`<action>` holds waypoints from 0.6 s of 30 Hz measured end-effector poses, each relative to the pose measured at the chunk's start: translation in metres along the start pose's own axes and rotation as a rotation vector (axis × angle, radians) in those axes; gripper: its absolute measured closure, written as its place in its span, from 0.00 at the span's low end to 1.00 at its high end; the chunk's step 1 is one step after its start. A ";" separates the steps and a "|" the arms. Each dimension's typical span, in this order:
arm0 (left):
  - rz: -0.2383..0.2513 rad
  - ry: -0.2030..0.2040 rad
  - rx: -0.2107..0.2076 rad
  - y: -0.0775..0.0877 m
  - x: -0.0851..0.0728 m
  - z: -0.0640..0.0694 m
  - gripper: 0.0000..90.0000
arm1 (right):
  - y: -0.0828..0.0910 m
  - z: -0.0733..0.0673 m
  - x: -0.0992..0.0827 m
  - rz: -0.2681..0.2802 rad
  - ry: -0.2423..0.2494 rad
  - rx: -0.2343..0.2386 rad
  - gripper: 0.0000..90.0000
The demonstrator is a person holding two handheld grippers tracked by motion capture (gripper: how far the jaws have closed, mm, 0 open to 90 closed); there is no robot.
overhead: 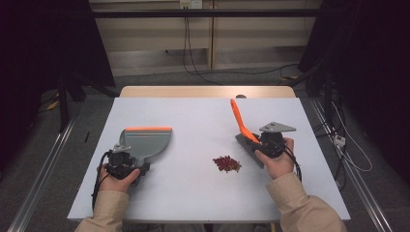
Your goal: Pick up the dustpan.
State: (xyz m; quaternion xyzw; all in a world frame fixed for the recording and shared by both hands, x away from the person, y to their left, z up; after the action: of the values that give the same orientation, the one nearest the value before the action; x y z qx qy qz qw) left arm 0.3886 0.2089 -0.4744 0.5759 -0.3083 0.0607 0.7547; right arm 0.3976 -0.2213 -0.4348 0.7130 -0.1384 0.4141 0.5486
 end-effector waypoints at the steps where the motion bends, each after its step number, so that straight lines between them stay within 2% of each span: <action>1: 0.001 0.001 -0.005 0.000 0.001 0.000 0.31 | 0.000 0.000 0.000 0.000 -0.001 0.000 0.79; 3: 0.002 0.009 0.004 -0.002 0.003 0.000 0.37 | -0.001 -0.001 0.000 -0.002 -0.001 0.002 0.79; 7: -0.010 -0.007 0.028 -0.003 0.006 -0.002 0.45 | -0.001 -0.001 0.001 0.001 0.000 0.000 0.79; 9: -0.010 -0.017 0.033 -0.004 0.008 -0.004 0.54 | 0.000 -0.001 0.000 -0.004 -0.002 -0.001 0.79; 11: -0.010 -0.030 0.031 -0.004 0.009 -0.005 0.59 | 0.000 0.000 0.000 -0.005 0.000 -0.002 0.79; 12: -0.019 -0.029 0.044 -0.005 0.010 -0.005 0.65 | 0.000 0.000 0.000 -0.006 0.001 -0.001 0.79; 16: -0.033 -0.046 0.014 -0.004 0.012 -0.010 0.67 | 0.001 0.002 0.000 -0.002 0.004 -0.002 0.79; 18: -0.027 -0.061 0.013 -0.003 0.012 -0.010 0.67 | 0.001 0.002 0.000 0.000 0.004 -0.002 0.79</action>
State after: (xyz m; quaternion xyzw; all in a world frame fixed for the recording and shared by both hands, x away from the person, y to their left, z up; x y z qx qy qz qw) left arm 0.4039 0.2138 -0.4723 0.5867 -0.3228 0.0350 0.7419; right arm 0.3975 -0.2238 -0.4345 0.7118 -0.1377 0.4151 0.5496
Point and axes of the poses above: each handheld gripper's, and its own axes: y roughly backward along the jaws, x roughly out of its top, z roughly to its right, the point moved 4 cm from there along -y, roughly forward along the jaws, and after that the axes turned 7 degrees about -z, right-handed, at the moved point
